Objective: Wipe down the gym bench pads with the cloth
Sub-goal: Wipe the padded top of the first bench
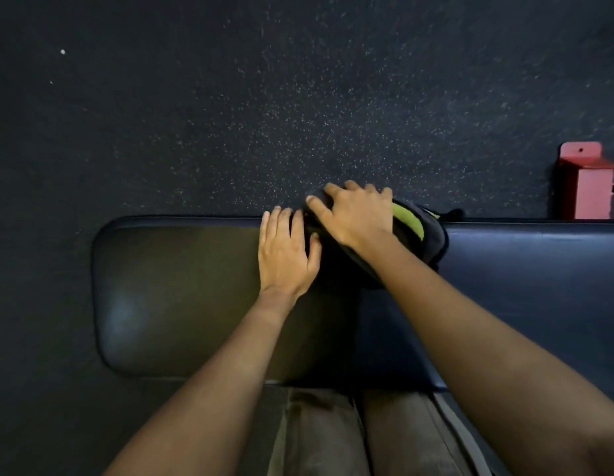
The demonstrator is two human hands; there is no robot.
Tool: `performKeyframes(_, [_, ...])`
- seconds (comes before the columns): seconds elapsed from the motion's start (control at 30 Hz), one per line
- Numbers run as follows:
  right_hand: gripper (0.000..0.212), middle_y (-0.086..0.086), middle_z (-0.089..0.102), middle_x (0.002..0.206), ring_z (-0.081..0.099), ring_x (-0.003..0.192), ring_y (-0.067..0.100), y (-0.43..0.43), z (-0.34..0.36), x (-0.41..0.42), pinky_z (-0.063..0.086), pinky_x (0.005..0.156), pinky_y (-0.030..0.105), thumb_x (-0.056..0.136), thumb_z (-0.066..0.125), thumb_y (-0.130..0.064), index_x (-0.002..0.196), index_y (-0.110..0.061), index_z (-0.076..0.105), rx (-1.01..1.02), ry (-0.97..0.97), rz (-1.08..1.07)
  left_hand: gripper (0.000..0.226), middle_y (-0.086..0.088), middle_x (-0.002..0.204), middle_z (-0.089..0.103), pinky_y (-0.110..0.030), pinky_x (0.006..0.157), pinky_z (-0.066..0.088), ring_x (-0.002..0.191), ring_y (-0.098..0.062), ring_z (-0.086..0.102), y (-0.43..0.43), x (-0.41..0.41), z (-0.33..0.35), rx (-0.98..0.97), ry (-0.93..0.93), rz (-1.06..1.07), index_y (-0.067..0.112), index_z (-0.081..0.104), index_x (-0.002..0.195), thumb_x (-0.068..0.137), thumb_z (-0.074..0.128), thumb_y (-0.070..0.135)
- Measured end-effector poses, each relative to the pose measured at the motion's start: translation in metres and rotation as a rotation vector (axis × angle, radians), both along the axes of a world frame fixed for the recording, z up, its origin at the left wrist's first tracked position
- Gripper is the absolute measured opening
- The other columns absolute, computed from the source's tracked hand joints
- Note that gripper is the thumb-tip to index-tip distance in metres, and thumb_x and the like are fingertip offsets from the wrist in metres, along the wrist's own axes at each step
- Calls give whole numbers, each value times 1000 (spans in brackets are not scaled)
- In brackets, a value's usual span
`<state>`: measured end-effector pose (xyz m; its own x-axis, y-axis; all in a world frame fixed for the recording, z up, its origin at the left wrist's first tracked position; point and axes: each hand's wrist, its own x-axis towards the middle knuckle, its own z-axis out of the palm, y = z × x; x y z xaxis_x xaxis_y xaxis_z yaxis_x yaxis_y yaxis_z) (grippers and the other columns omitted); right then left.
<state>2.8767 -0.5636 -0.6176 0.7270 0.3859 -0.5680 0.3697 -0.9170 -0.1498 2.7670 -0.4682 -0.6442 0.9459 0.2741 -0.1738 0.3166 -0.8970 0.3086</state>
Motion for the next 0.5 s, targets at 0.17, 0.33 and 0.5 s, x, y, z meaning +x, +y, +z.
performKeyframes(0.17, [54,8,57,128,50,117,33,-62,3,8,33,98,49,96,33,-57,131,-22,54,72,-78,-51,49,-21,119,61,-39,112,20,119,-35,52,-10,8,4,-37,13,-11,-5,58,119,92,37,29])
performKeyframes(0.33, [69,11,63,111,55,100,36,-162,6,28,37,83,45,86,22,-60,121,-15,62,61,-150,-92,52,-17,117,62,-41,111,28,113,-30,56,-53,34,11,-138,101,-144,-4,59,119,94,31,33])
performKeyframes(0.5, [61,10,64,113,54,104,35,-230,8,55,36,85,45,89,31,-57,120,-16,63,22,-127,-135,51,-15,111,65,-43,105,36,106,-29,60,-134,66,13,-142,137,-200,-1,62,117,94,31,34])
